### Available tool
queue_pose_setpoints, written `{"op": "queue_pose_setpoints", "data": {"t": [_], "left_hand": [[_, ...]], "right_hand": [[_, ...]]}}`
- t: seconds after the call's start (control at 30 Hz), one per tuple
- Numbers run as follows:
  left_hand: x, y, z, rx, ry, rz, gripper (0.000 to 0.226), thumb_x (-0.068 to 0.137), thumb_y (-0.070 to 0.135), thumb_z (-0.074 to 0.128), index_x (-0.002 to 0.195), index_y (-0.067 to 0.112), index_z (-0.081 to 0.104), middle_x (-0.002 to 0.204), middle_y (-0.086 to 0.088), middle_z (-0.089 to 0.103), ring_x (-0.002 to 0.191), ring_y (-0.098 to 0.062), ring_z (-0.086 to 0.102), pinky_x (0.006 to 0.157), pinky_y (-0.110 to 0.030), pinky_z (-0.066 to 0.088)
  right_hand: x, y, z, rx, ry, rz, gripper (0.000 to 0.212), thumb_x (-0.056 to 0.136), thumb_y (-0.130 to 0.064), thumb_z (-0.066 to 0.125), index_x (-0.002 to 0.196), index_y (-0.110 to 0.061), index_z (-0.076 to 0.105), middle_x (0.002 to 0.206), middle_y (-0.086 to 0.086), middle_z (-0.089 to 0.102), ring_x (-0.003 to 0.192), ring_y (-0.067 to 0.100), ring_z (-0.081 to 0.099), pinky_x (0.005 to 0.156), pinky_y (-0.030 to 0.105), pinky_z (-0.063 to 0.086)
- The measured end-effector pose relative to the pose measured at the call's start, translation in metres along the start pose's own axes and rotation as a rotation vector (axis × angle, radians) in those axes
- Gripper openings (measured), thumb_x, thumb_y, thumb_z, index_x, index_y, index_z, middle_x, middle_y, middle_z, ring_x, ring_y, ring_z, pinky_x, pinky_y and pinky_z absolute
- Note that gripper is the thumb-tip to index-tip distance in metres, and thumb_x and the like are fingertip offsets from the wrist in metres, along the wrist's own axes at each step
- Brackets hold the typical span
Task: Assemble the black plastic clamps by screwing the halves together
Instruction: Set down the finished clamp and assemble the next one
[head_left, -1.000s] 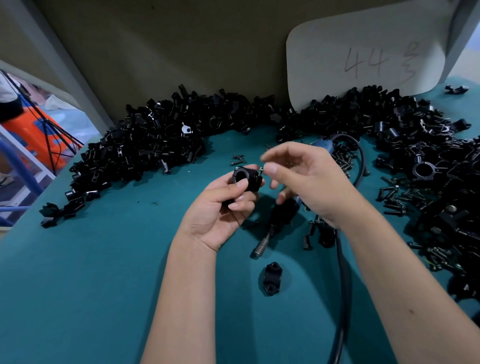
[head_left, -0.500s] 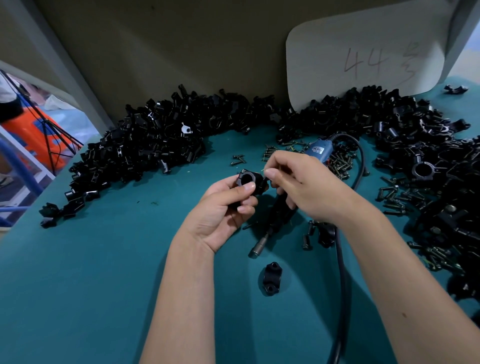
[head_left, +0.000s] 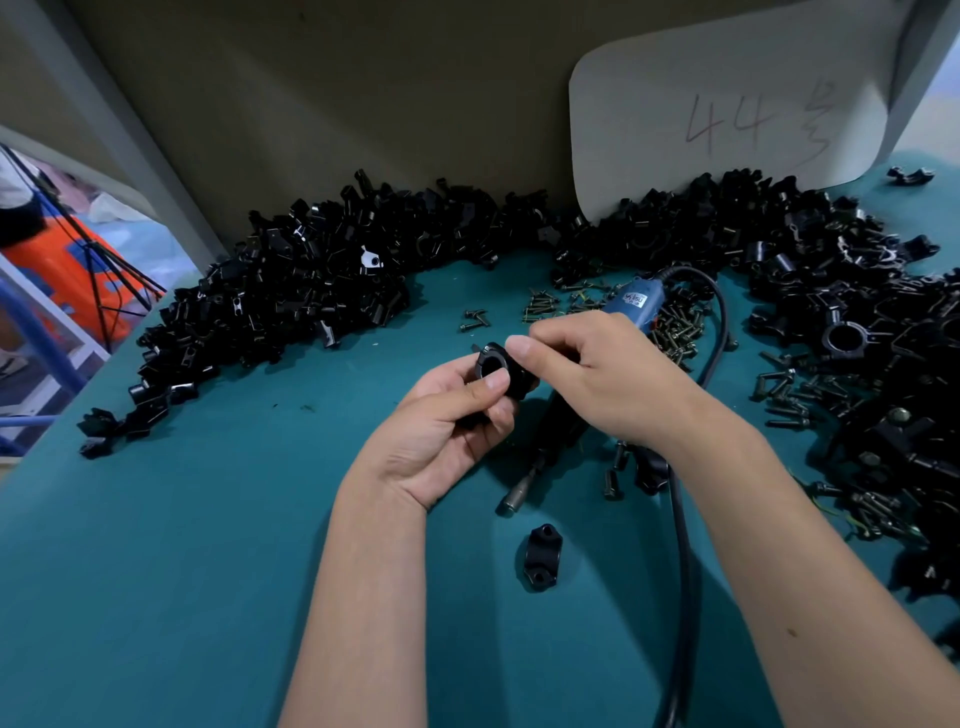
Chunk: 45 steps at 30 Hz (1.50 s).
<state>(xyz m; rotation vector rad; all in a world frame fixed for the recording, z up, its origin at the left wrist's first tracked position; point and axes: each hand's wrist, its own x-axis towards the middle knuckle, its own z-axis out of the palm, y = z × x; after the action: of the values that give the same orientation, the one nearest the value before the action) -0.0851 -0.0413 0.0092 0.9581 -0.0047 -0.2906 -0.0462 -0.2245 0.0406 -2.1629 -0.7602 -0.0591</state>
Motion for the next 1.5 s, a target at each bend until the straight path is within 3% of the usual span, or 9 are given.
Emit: {"op": "queue_pose_setpoints", "data": {"t": [0.17, 0.33, 0.5, 0.67, 0.87, 1.03, 1.2, 1.37, 1.5], "left_hand": [[-0.001, 0.001, 0.002, -0.058, -0.008, 0.010, 0.030, 0.089, 0.005, 0.063, 0.117, -0.005, 0.063, 0.097, -0.011, 0.068, 0.066, -0.005, 0.051, 0.061, -0.012, 0.052], [-0.002, 0.001, 0.001, -0.050, -0.015, -0.007, 0.031, 0.091, 0.004, 0.061, 0.120, -0.003, 0.058, 0.095, -0.004, 0.059, 0.063, -0.005, 0.048, 0.057, -0.013, 0.050], [-0.002, 0.003, 0.000, -0.051, -0.033, 0.017, 0.029, 0.092, 0.005, 0.060, 0.120, -0.004, 0.059, 0.093, -0.004, 0.065, 0.067, -0.005, 0.049, 0.059, -0.012, 0.050], [-0.002, 0.001, 0.000, -0.027, -0.021, -0.010, 0.027, 0.092, 0.004, 0.061, 0.117, -0.004, 0.059, 0.095, -0.004, 0.057, 0.063, -0.004, 0.047, 0.058, -0.013, 0.048], [0.001, 0.000, 0.000, -0.007, -0.004, 0.002, 0.031, 0.090, 0.003, 0.063, 0.120, -0.005, 0.060, 0.097, -0.006, 0.057, 0.067, -0.005, 0.049, 0.058, -0.013, 0.049], [0.001, 0.000, -0.002, -0.022, -0.048, 0.016, 0.025, 0.093, 0.004, 0.061, 0.117, -0.003, 0.059, 0.096, -0.004, 0.057, 0.066, -0.005, 0.046, 0.058, -0.013, 0.049], [0.001, -0.001, -0.001, -0.032, -0.074, 0.004, 0.023, 0.093, 0.004, 0.062, 0.115, -0.001, 0.065, 0.093, -0.002, 0.062, 0.067, -0.005, 0.046, 0.059, -0.014, 0.049], [0.001, -0.002, -0.001, -0.058, -0.053, -0.002, 0.023, 0.091, 0.004, 0.061, 0.113, -0.001, 0.060, 0.091, -0.003, 0.059, 0.065, -0.005, 0.044, 0.056, -0.013, 0.047], [0.001, -0.003, 0.000, -0.106, -0.075, -0.006, 0.017, 0.092, 0.005, 0.060, 0.107, 0.001, 0.067, 0.089, -0.002, 0.060, 0.067, -0.004, 0.042, 0.056, -0.013, 0.046]], "right_hand": [[-0.003, 0.000, -0.002, 0.093, -0.003, 0.031, 0.058, 0.107, -0.053, 0.039, 0.077, -0.005, 0.043, 0.069, 0.016, 0.045, 0.064, 0.030, 0.042, 0.063, 0.046, 0.042], [0.000, -0.002, 0.004, 0.055, 0.011, -0.034, 0.041, 0.109, -0.033, 0.049, 0.074, -0.013, 0.042, 0.063, -0.006, 0.038, 0.060, 0.009, 0.036, 0.058, 0.027, 0.031], [0.002, -0.001, 0.006, -0.012, 0.049, 0.002, 0.056, 0.106, -0.054, 0.043, 0.069, -0.012, 0.051, 0.055, -0.007, 0.038, 0.054, 0.011, 0.036, 0.055, 0.034, 0.031], [0.002, 0.000, 0.008, -0.042, 0.025, -0.018, 0.041, 0.109, -0.036, 0.047, 0.072, -0.017, 0.042, 0.061, -0.006, 0.041, 0.059, 0.013, 0.038, 0.060, 0.037, 0.036], [0.003, -0.005, 0.011, -0.106, 0.109, 0.115, 0.066, 0.101, -0.065, 0.038, 0.059, -0.015, 0.032, 0.049, -0.005, 0.032, 0.048, 0.015, 0.031, 0.053, 0.036, 0.031], [0.001, -0.002, 0.006, -0.012, 0.008, -0.006, 0.042, 0.110, -0.037, 0.043, 0.073, -0.017, 0.039, 0.064, -0.003, 0.042, 0.061, 0.014, 0.038, 0.061, 0.037, 0.034], [0.002, -0.003, 0.007, -0.122, 0.075, 0.026, 0.062, 0.102, -0.061, 0.042, 0.067, -0.010, 0.047, 0.055, 0.000, 0.039, 0.054, 0.017, 0.037, 0.057, 0.041, 0.036], [0.001, 0.003, 0.008, -0.009, 0.017, -0.043, 0.039, 0.110, -0.034, 0.045, 0.075, -0.017, 0.040, 0.063, -0.005, 0.041, 0.060, 0.012, 0.037, 0.059, 0.031, 0.033], [0.003, -0.002, 0.011, -0.051, 0.091, -0.050, 0.047, 0.108, -0.040, 0.046, 0.069, -0.013, 0.041, 0.059, 0.001, 0.043, 0.058, 0.017, 0.040, 0.060, 0.039, 0.037]]}}
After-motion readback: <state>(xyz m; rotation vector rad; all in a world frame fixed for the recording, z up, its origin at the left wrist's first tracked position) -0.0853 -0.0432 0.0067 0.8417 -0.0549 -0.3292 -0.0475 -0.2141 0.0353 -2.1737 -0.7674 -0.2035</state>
